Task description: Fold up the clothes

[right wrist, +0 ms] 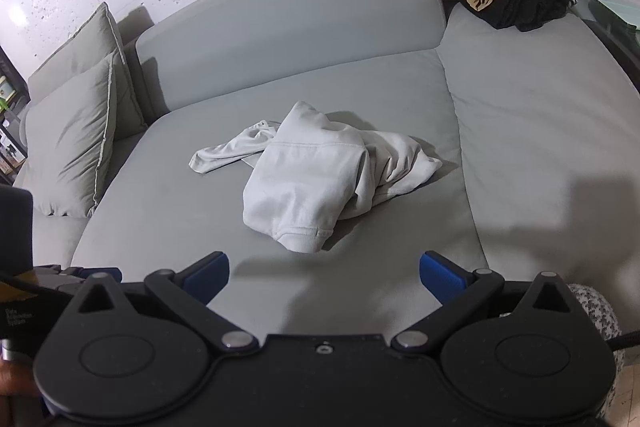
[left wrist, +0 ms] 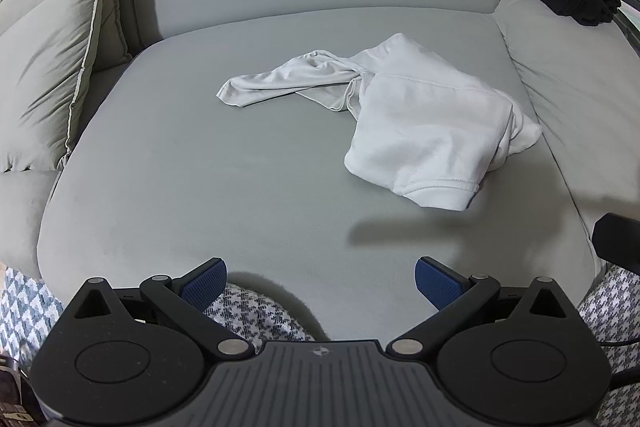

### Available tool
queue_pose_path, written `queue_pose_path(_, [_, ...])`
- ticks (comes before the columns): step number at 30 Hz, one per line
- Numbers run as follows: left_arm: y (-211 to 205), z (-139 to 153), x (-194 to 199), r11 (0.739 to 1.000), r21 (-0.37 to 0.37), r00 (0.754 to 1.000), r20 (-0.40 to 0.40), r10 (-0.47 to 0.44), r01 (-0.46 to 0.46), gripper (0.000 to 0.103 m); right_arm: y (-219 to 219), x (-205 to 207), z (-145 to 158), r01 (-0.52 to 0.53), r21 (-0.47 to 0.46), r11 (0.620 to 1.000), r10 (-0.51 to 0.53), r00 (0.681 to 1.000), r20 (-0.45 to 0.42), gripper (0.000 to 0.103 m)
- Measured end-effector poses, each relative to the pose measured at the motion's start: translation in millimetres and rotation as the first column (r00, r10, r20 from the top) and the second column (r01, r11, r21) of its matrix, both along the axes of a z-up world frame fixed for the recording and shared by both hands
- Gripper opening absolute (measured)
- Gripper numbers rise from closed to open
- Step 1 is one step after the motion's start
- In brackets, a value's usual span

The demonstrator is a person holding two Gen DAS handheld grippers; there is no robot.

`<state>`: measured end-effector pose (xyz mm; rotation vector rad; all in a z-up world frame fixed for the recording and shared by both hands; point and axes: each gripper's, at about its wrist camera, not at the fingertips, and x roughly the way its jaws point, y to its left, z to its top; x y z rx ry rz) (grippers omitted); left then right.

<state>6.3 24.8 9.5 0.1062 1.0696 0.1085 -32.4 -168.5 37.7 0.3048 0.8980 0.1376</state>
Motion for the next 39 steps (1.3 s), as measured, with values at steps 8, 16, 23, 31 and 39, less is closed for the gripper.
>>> queue_pose_path(8, [5, -7, 7, 1.0, 0.001, 1.0, 0.004, 0.021, -0.021, 0.102, 0, 5, -2, -0.001, -0.008, 1.0, 0.001, 1.0, -0.002, 0.102])
queue_pose_path(16, [23, -16, 14, 0.999, -0.026, 1.0, 0.006, 0.031, -0.031, 0.084, 4, 42, -13, -0.067, -0.036, 0.997, 0.068, 0.997, 0.045, 0.101])
queue_pose_path(23, [44, -25, 21, 0.996, 0.001, 0.996, 0.021, 0.089, -0.089, 0.09, 28, 93, -52, -0.183, 0.051, 0.982, 0.184, 0.983, -0.02, 0.076])
queue_pose_path(31, [63, -33, 29, 0.989, -0.091, 0.994, -0.013, 0.112, -0.113, 0.077, 54, 132, -101, -0.103, 0.001, 0.995, 0.101, 0.978, -0.182, 0.092])
queue_pose_path(39, [63, -34, 26, 0.992, -0.065, 0.994, 0.002, 0.106, -0.106, 0.073, 41, 146, -78, -0.084, 0.228, 0.97, 0.115, 0.985, -0.126, 0.012])
